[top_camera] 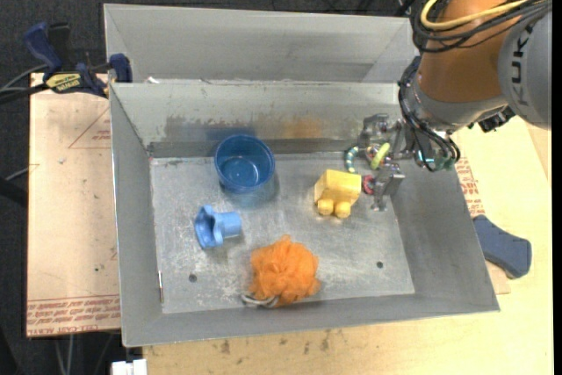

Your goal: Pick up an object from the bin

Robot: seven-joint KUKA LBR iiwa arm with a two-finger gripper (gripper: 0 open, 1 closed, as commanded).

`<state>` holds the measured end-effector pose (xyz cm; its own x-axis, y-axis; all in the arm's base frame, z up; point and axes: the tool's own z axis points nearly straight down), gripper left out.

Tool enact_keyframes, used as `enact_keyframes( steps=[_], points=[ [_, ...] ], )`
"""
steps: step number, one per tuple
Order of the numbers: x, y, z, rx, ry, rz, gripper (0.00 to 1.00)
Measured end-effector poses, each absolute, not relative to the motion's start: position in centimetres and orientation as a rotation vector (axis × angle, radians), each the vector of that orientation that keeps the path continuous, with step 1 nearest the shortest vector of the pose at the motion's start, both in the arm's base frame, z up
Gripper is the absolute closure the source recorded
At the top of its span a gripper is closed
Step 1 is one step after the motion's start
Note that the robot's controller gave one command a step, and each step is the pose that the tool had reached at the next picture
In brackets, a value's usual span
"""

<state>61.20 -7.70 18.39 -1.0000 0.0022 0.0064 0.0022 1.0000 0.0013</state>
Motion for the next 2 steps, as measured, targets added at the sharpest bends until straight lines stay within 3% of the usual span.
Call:
enact_keyframes(
  steps=[1, 2],
  points=[
    [61.4, -7.7, 18.9, -0.001, -3.144, -0.001, 0.00],
    [60.3, -6.3, 13.9, -0.015, -3.150, 0.000, 0.00]
  ],
)
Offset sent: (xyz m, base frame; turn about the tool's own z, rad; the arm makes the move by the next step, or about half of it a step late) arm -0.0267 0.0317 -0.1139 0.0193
